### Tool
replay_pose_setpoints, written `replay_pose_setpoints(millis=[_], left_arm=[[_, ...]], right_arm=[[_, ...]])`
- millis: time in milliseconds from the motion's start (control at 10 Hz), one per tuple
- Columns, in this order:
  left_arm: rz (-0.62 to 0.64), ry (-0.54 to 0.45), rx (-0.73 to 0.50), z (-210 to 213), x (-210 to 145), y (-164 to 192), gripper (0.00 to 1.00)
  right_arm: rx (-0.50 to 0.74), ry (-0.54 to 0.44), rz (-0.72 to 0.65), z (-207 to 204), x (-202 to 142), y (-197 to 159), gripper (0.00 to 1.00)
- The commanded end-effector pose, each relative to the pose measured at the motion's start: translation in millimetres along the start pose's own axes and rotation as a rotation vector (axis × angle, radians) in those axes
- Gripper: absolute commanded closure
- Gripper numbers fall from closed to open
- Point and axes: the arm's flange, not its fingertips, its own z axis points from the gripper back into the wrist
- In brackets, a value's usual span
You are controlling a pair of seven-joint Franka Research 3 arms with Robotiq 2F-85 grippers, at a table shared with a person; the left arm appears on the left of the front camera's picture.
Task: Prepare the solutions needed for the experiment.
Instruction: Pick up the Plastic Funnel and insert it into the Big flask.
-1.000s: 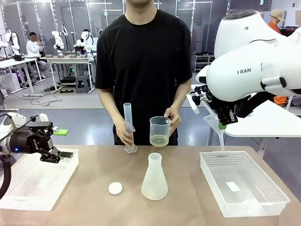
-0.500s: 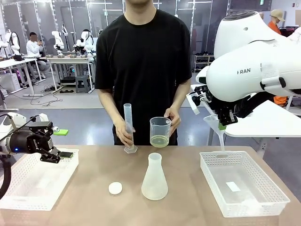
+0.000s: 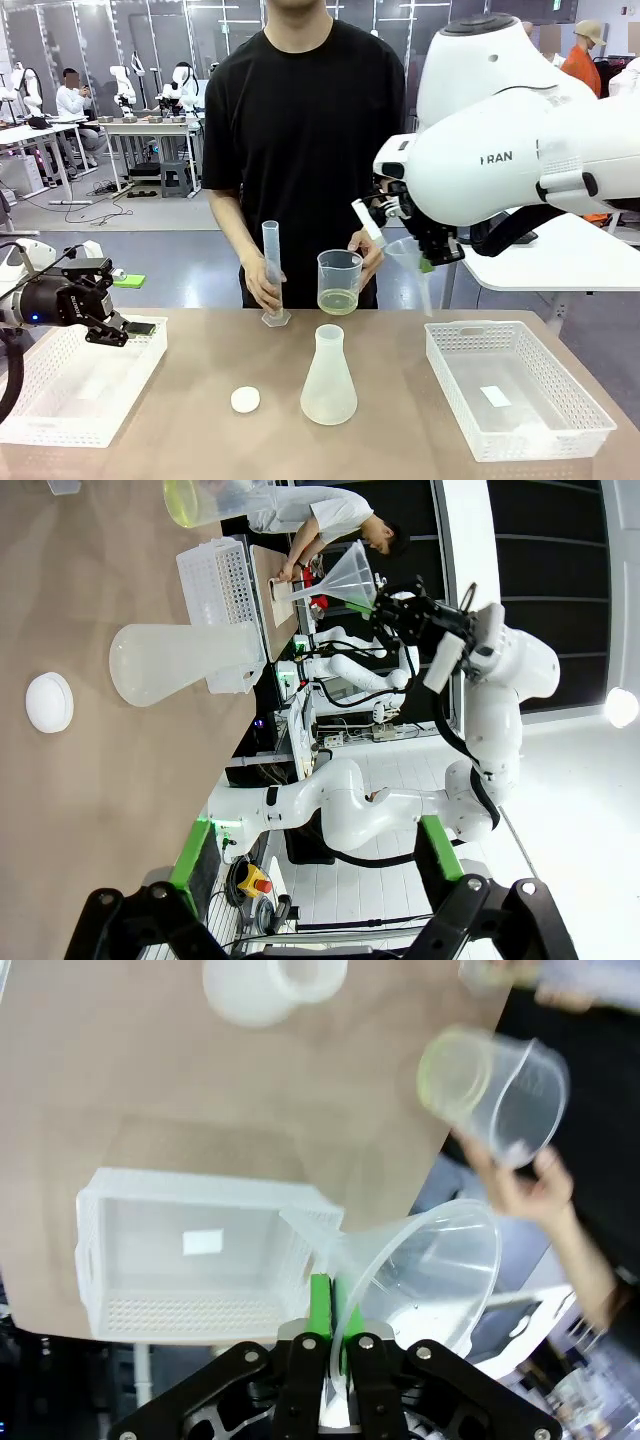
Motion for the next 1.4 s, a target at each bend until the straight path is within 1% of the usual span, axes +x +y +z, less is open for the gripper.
replay_pose_setpoints(millis=[0, 100, 300, 600, 900, 1300], left_arm=[[-0.011, -0.009, -0.011, -1, 1, -2, 0.00], [-0.011, -0.009, -0.011, -1, 1, -2, 0.00], [-0.011, -0.009, -0.011, -1, 1, -2, 0.00], [-0.011, -0.009, -0.011, -1, 1, -2, 0.00], [-0.011, -0.009, -0.011, -1, 1, -2, 0.00], [-0.011, -0.009, -0.011, -1, 1, -2, 0.00]], right_arm=[[-0.101, -0.116, 0.126, 6, 11, 16, 0.96], [-0.137, -0.145, 0.190, 13, 23, 21, 0.96], [-0.183, -0.240, 0.301, 26, 43, 28, 0.96], [-0.174, -0.314, 0.367, 33, 60, 33, 0.96], [-0.230, -0.338, 0.393, 29, 66, 34, 0.96], [-0.219, -0.353, 0.382, 16, 67, 30, 0.96]])
